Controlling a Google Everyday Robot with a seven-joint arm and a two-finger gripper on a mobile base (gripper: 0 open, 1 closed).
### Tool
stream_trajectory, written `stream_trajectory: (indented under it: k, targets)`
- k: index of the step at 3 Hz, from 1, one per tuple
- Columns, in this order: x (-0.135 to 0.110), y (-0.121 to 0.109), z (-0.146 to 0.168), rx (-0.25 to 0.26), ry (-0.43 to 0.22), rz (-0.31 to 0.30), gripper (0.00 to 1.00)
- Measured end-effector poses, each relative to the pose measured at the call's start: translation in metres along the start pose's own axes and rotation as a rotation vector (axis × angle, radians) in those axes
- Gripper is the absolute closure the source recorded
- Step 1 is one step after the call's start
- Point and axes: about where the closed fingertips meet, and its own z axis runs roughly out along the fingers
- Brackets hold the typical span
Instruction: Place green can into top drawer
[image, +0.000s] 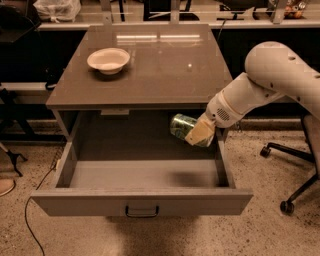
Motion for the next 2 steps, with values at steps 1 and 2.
stream_trajectory:
  k: [1, 2]
  targets:
    - [-0.001, 0.022, 0.035, -0.035, 0.011, -0.038, 1.00]
    - [-0.007, 0.050, 0.079, -0.118, -0.012, -0.068, 1.00]
